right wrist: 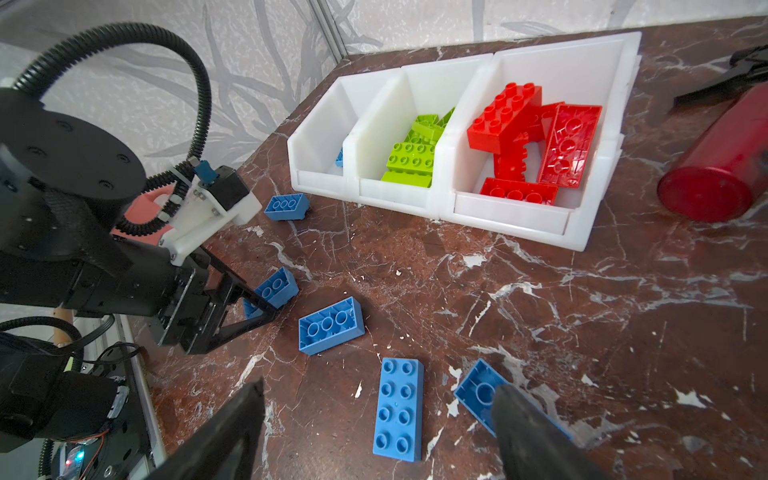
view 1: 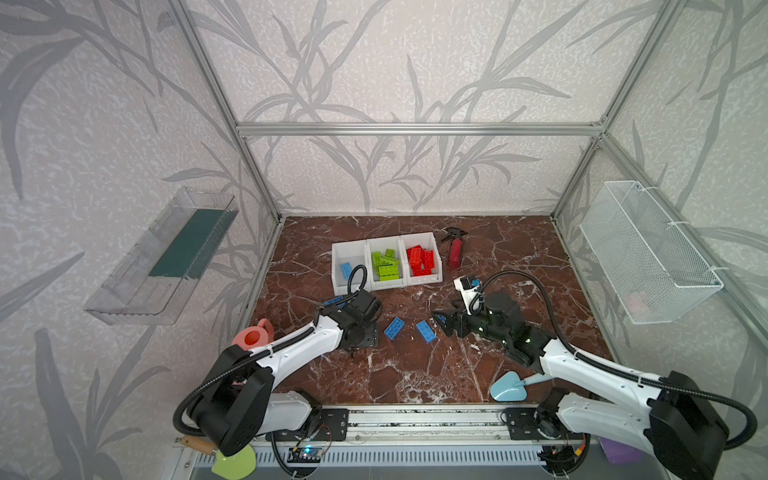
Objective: Sort the legos into containers by color
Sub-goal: 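Grasp a blue brick on the table with the left gripper, then carry the blue brick with the left gripper into the blue compartment and release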
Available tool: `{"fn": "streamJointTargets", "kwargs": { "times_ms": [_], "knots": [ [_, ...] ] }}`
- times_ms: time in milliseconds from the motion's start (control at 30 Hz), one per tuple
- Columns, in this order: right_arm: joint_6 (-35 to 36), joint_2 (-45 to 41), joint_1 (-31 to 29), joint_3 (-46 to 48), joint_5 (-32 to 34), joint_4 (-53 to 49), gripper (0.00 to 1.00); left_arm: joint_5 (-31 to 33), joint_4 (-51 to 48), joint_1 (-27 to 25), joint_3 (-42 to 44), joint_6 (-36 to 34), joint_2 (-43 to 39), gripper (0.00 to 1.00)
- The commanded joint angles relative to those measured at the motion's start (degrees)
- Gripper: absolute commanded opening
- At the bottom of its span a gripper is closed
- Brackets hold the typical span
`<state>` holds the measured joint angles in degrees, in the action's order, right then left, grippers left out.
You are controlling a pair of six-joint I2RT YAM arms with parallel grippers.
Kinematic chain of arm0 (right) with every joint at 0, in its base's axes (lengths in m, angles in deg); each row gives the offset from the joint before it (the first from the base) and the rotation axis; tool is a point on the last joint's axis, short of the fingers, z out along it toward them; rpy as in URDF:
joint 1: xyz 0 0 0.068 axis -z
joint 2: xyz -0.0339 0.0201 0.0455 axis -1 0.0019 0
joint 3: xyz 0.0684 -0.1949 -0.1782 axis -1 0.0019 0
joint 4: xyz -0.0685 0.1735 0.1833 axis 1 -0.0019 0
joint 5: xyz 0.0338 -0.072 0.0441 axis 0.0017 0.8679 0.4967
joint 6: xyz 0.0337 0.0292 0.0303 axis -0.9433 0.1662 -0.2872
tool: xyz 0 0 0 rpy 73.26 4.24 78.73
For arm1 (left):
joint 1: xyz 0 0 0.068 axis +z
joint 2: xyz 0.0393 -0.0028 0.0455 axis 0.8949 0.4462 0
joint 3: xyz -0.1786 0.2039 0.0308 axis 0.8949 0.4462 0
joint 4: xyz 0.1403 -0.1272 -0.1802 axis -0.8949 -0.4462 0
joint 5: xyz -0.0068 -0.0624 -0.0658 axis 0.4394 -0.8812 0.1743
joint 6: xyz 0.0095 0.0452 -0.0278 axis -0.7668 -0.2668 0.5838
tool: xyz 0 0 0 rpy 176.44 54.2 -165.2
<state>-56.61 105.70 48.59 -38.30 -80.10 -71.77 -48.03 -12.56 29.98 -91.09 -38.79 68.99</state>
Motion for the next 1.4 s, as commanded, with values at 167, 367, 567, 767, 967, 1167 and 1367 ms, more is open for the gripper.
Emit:
{"fn": "streamJointTargets", "kwargs": {
  "times_ms": [167, 367, 567, 767, 967, 1167, 1367],
  "knots": [
    [1.00, 1.96, 0.00, 0.23, 0.38, 2.13, 0.87, -0.66, 2.82, -0.37, 0.93, 0.09, 2.54, 0.65],
    [1.00, 2.08, -0.01, 0.21, 0.38, 2.12, 0.87, -0.22, 2.72, -0.70, 0.58, 0.22, 3.08, 0.44],
    [0.64, 1.75, -0.01, 0.32, -0.13, 2.13, 0.87, 0.41, 2.14, -1.14, -0.14, 0.86, 2.27, 0.37],
    [0.08, 1.12, -0.01, 0.47, -0.75, 2.12, 0.86, 2.07, -0.22, -1.25, -3.40, 1.49, -0.08, 0.36],
    [-0.58, 0.44, -0.01, 0.74, -1.44, 2.31, 0.86, 6.95, -5.09, -1.07, -11.54, 0.94, -0.91, 0.35],
    [-1.02, -0.39, 0.03, 0.83, -1.65, 2.16, 0.86, 7.50, -7.73, 1.59, -20.07, -2.79, 0.95, 0.35],
    [-1.20, -1.45, -0.01, 1.55, -0.57, 2.33, 0.86, 5.35, -7.93, 7.50, -27.02, -6.07, 3.81, 0.35]
  ]
}}
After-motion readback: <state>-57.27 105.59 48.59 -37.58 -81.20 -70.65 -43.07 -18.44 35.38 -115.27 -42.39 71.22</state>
